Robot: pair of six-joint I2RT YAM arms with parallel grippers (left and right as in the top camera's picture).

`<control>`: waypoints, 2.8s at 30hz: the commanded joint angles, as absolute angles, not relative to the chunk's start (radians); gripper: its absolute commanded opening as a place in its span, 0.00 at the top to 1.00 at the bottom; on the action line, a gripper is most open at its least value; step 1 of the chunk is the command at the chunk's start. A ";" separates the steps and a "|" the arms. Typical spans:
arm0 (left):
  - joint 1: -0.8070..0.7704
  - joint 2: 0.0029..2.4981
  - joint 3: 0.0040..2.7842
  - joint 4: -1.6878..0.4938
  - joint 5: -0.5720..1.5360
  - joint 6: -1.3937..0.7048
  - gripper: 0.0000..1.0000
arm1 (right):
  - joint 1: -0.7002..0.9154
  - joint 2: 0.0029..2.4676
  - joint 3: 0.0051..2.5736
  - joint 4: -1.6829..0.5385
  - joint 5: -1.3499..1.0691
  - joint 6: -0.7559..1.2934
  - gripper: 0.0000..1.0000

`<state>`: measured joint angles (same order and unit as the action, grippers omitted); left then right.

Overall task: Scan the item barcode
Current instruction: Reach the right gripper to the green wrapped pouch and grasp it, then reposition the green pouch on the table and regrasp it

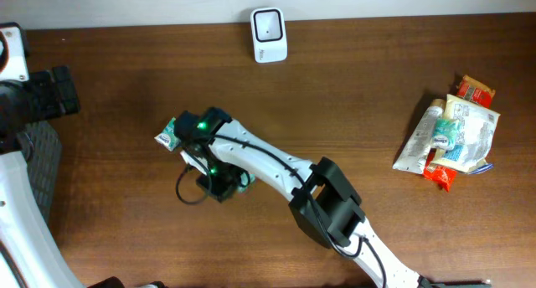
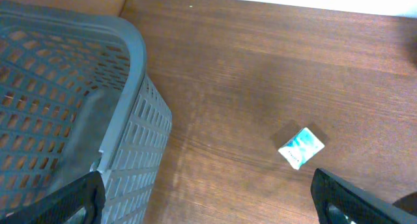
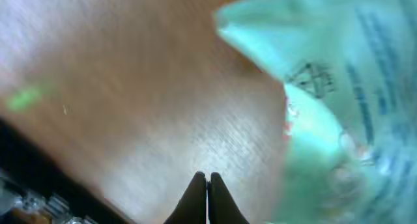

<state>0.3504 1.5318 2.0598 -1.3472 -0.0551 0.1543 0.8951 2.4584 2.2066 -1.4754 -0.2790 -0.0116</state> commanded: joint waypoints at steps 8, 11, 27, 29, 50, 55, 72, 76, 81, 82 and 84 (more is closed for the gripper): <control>0.356 1.533 2.062 -1.348 -0.044 0.167 0.01 | 0.713 2.379 2.336 -1.530 -0.337 -0.108 0.96; 0.356 1.533 2.062 -1.348 -0.044 0.167 0.01 | 0.680 2.375 2.384 -1.510 -0.367 -0.014 0.96; 0.356 1.533 2.062 -1.348 -0.045 0.167 0.01 | 0.754 2.394 1.925 -1.128 -0.350 0.121 0.96; 0.356 1.533 2.062 -1.348 -0.044 0.167 0.01 | 0.741 2.394 1.950 -1.130 -0.356 0.116 0.96; 0.356 1.533 2.062 -1.348 -0.044 0.167 0.01 | 0.776 2.379 1.895 -1.206 -0.182 0.331 0.88; 0.356 1.533 2.062 -1.348 -0.045 0.167 0.01 | 0.764 2.379 1.948 -1.188 -0.200 0.285 0.80; 0.356 1.533 2.062 -1.348 -0.045 0.167 0.01 | 0.772 2.368 2.106 -1.166 -0.131 0.283 0.55; 0.356 1.533 2.062 -1.348 -0.044 0.167 0.01 | 0.793 2.368 2.232 -1.351 -0.251 0.160 0.61; 0.356 1.533 2.062 -1.348 -0.044 0.167 0.01 | 0.879 2.378 2.114 -1.404 -0.308 0.153 0.87; 0.356 1.533 2.062 -1.348 -0.044 0.167 0.01 | 0.894 2.378 2.092 -1.399 -0.307 0.152 0.87; 0.356 1.533 2.062 -1.348 -0.044 0.167 0.01 | 0.915 2.378 2.064 -1.390 -0.302 0.145 0.86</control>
<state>0.3504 1.5318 2.0598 -1.3468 -0.0551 0.1543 0.8963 2.3711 2.0880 -1.3991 -0.2909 0.1650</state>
